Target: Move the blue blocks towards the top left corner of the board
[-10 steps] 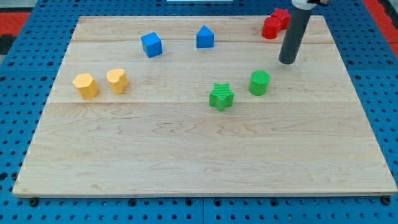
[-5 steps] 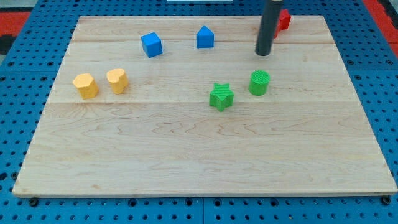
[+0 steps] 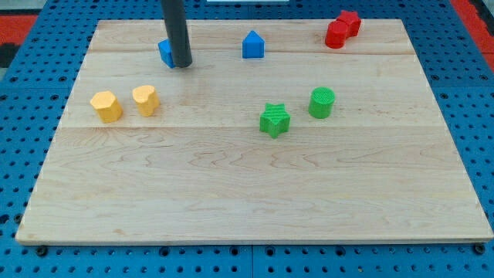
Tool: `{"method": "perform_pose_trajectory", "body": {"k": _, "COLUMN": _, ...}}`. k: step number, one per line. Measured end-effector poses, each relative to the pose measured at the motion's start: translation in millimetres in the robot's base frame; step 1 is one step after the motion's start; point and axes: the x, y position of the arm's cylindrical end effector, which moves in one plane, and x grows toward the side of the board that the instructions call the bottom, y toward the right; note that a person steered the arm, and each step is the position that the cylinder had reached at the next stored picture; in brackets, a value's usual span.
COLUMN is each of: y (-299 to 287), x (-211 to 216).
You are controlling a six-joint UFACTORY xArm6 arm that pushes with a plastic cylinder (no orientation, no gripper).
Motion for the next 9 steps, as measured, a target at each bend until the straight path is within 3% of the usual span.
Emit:
{"method": "perform_pose_trajectory", "body": {"k": 1, "y": -57.5, "x": -31.7}}
{"method": "perform_pose_trajectory", "body": {"k": 2, "y": -26.8, "x": -26.6}}
{"method": "perform_pose_trajectory", "body": {"k": 3, "y": 90.9, "x": -31.0}}
{"method": "perform_pose_trajectory", "body": {"k": 5, "y": 179.0, "x": 21.3}}
{"method": "perform_pose_trajectory", "body": {"k": 6, "y": 234.3, "x": -11.8}}
{"method": "perform_pose_trajectory", "body": {"k": 7, "y": 236.9, "x": -37.8}}
{"method": "perform_pose_trajectory", "body": {"k": 9, "y": 52.2, "x": -27.4}}
